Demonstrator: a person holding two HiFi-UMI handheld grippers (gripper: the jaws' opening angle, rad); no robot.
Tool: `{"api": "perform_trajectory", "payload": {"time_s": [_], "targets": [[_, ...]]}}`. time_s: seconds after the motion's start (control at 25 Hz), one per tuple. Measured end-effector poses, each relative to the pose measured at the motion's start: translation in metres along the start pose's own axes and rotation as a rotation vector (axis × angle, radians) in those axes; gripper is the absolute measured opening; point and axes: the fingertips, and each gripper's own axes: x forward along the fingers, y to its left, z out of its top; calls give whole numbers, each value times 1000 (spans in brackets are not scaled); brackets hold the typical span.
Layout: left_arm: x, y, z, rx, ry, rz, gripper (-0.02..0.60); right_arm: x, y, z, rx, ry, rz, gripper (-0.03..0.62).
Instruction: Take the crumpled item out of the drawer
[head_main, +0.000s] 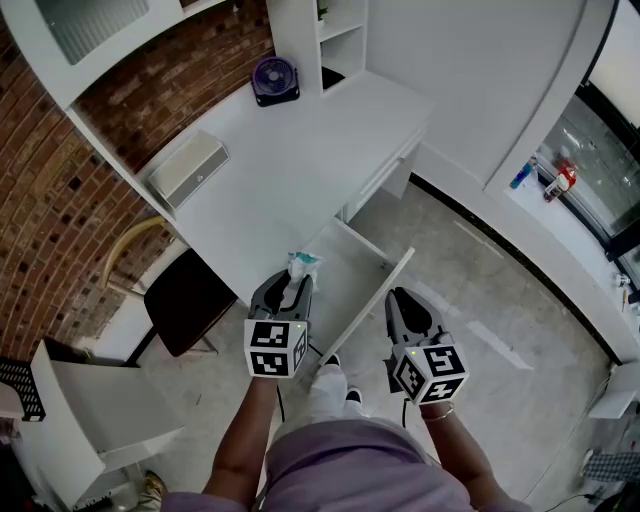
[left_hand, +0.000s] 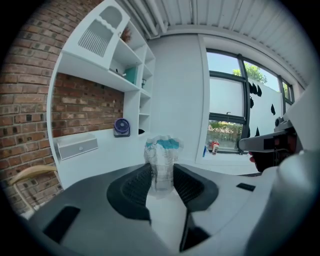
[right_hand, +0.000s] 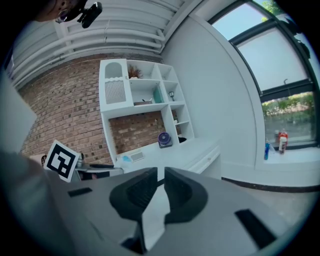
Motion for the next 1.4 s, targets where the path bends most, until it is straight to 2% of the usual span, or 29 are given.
{"api": "perform_trajectory", "payload": {"time_s": [0.6,1.4], "targets": [[-31,-4,15,-13,-63,10,140,-13,9,6,-29,-22,14,2],[-38,-1,14,-30,-70,30,140,-11,5,9,-56,-7,8,2]]}}
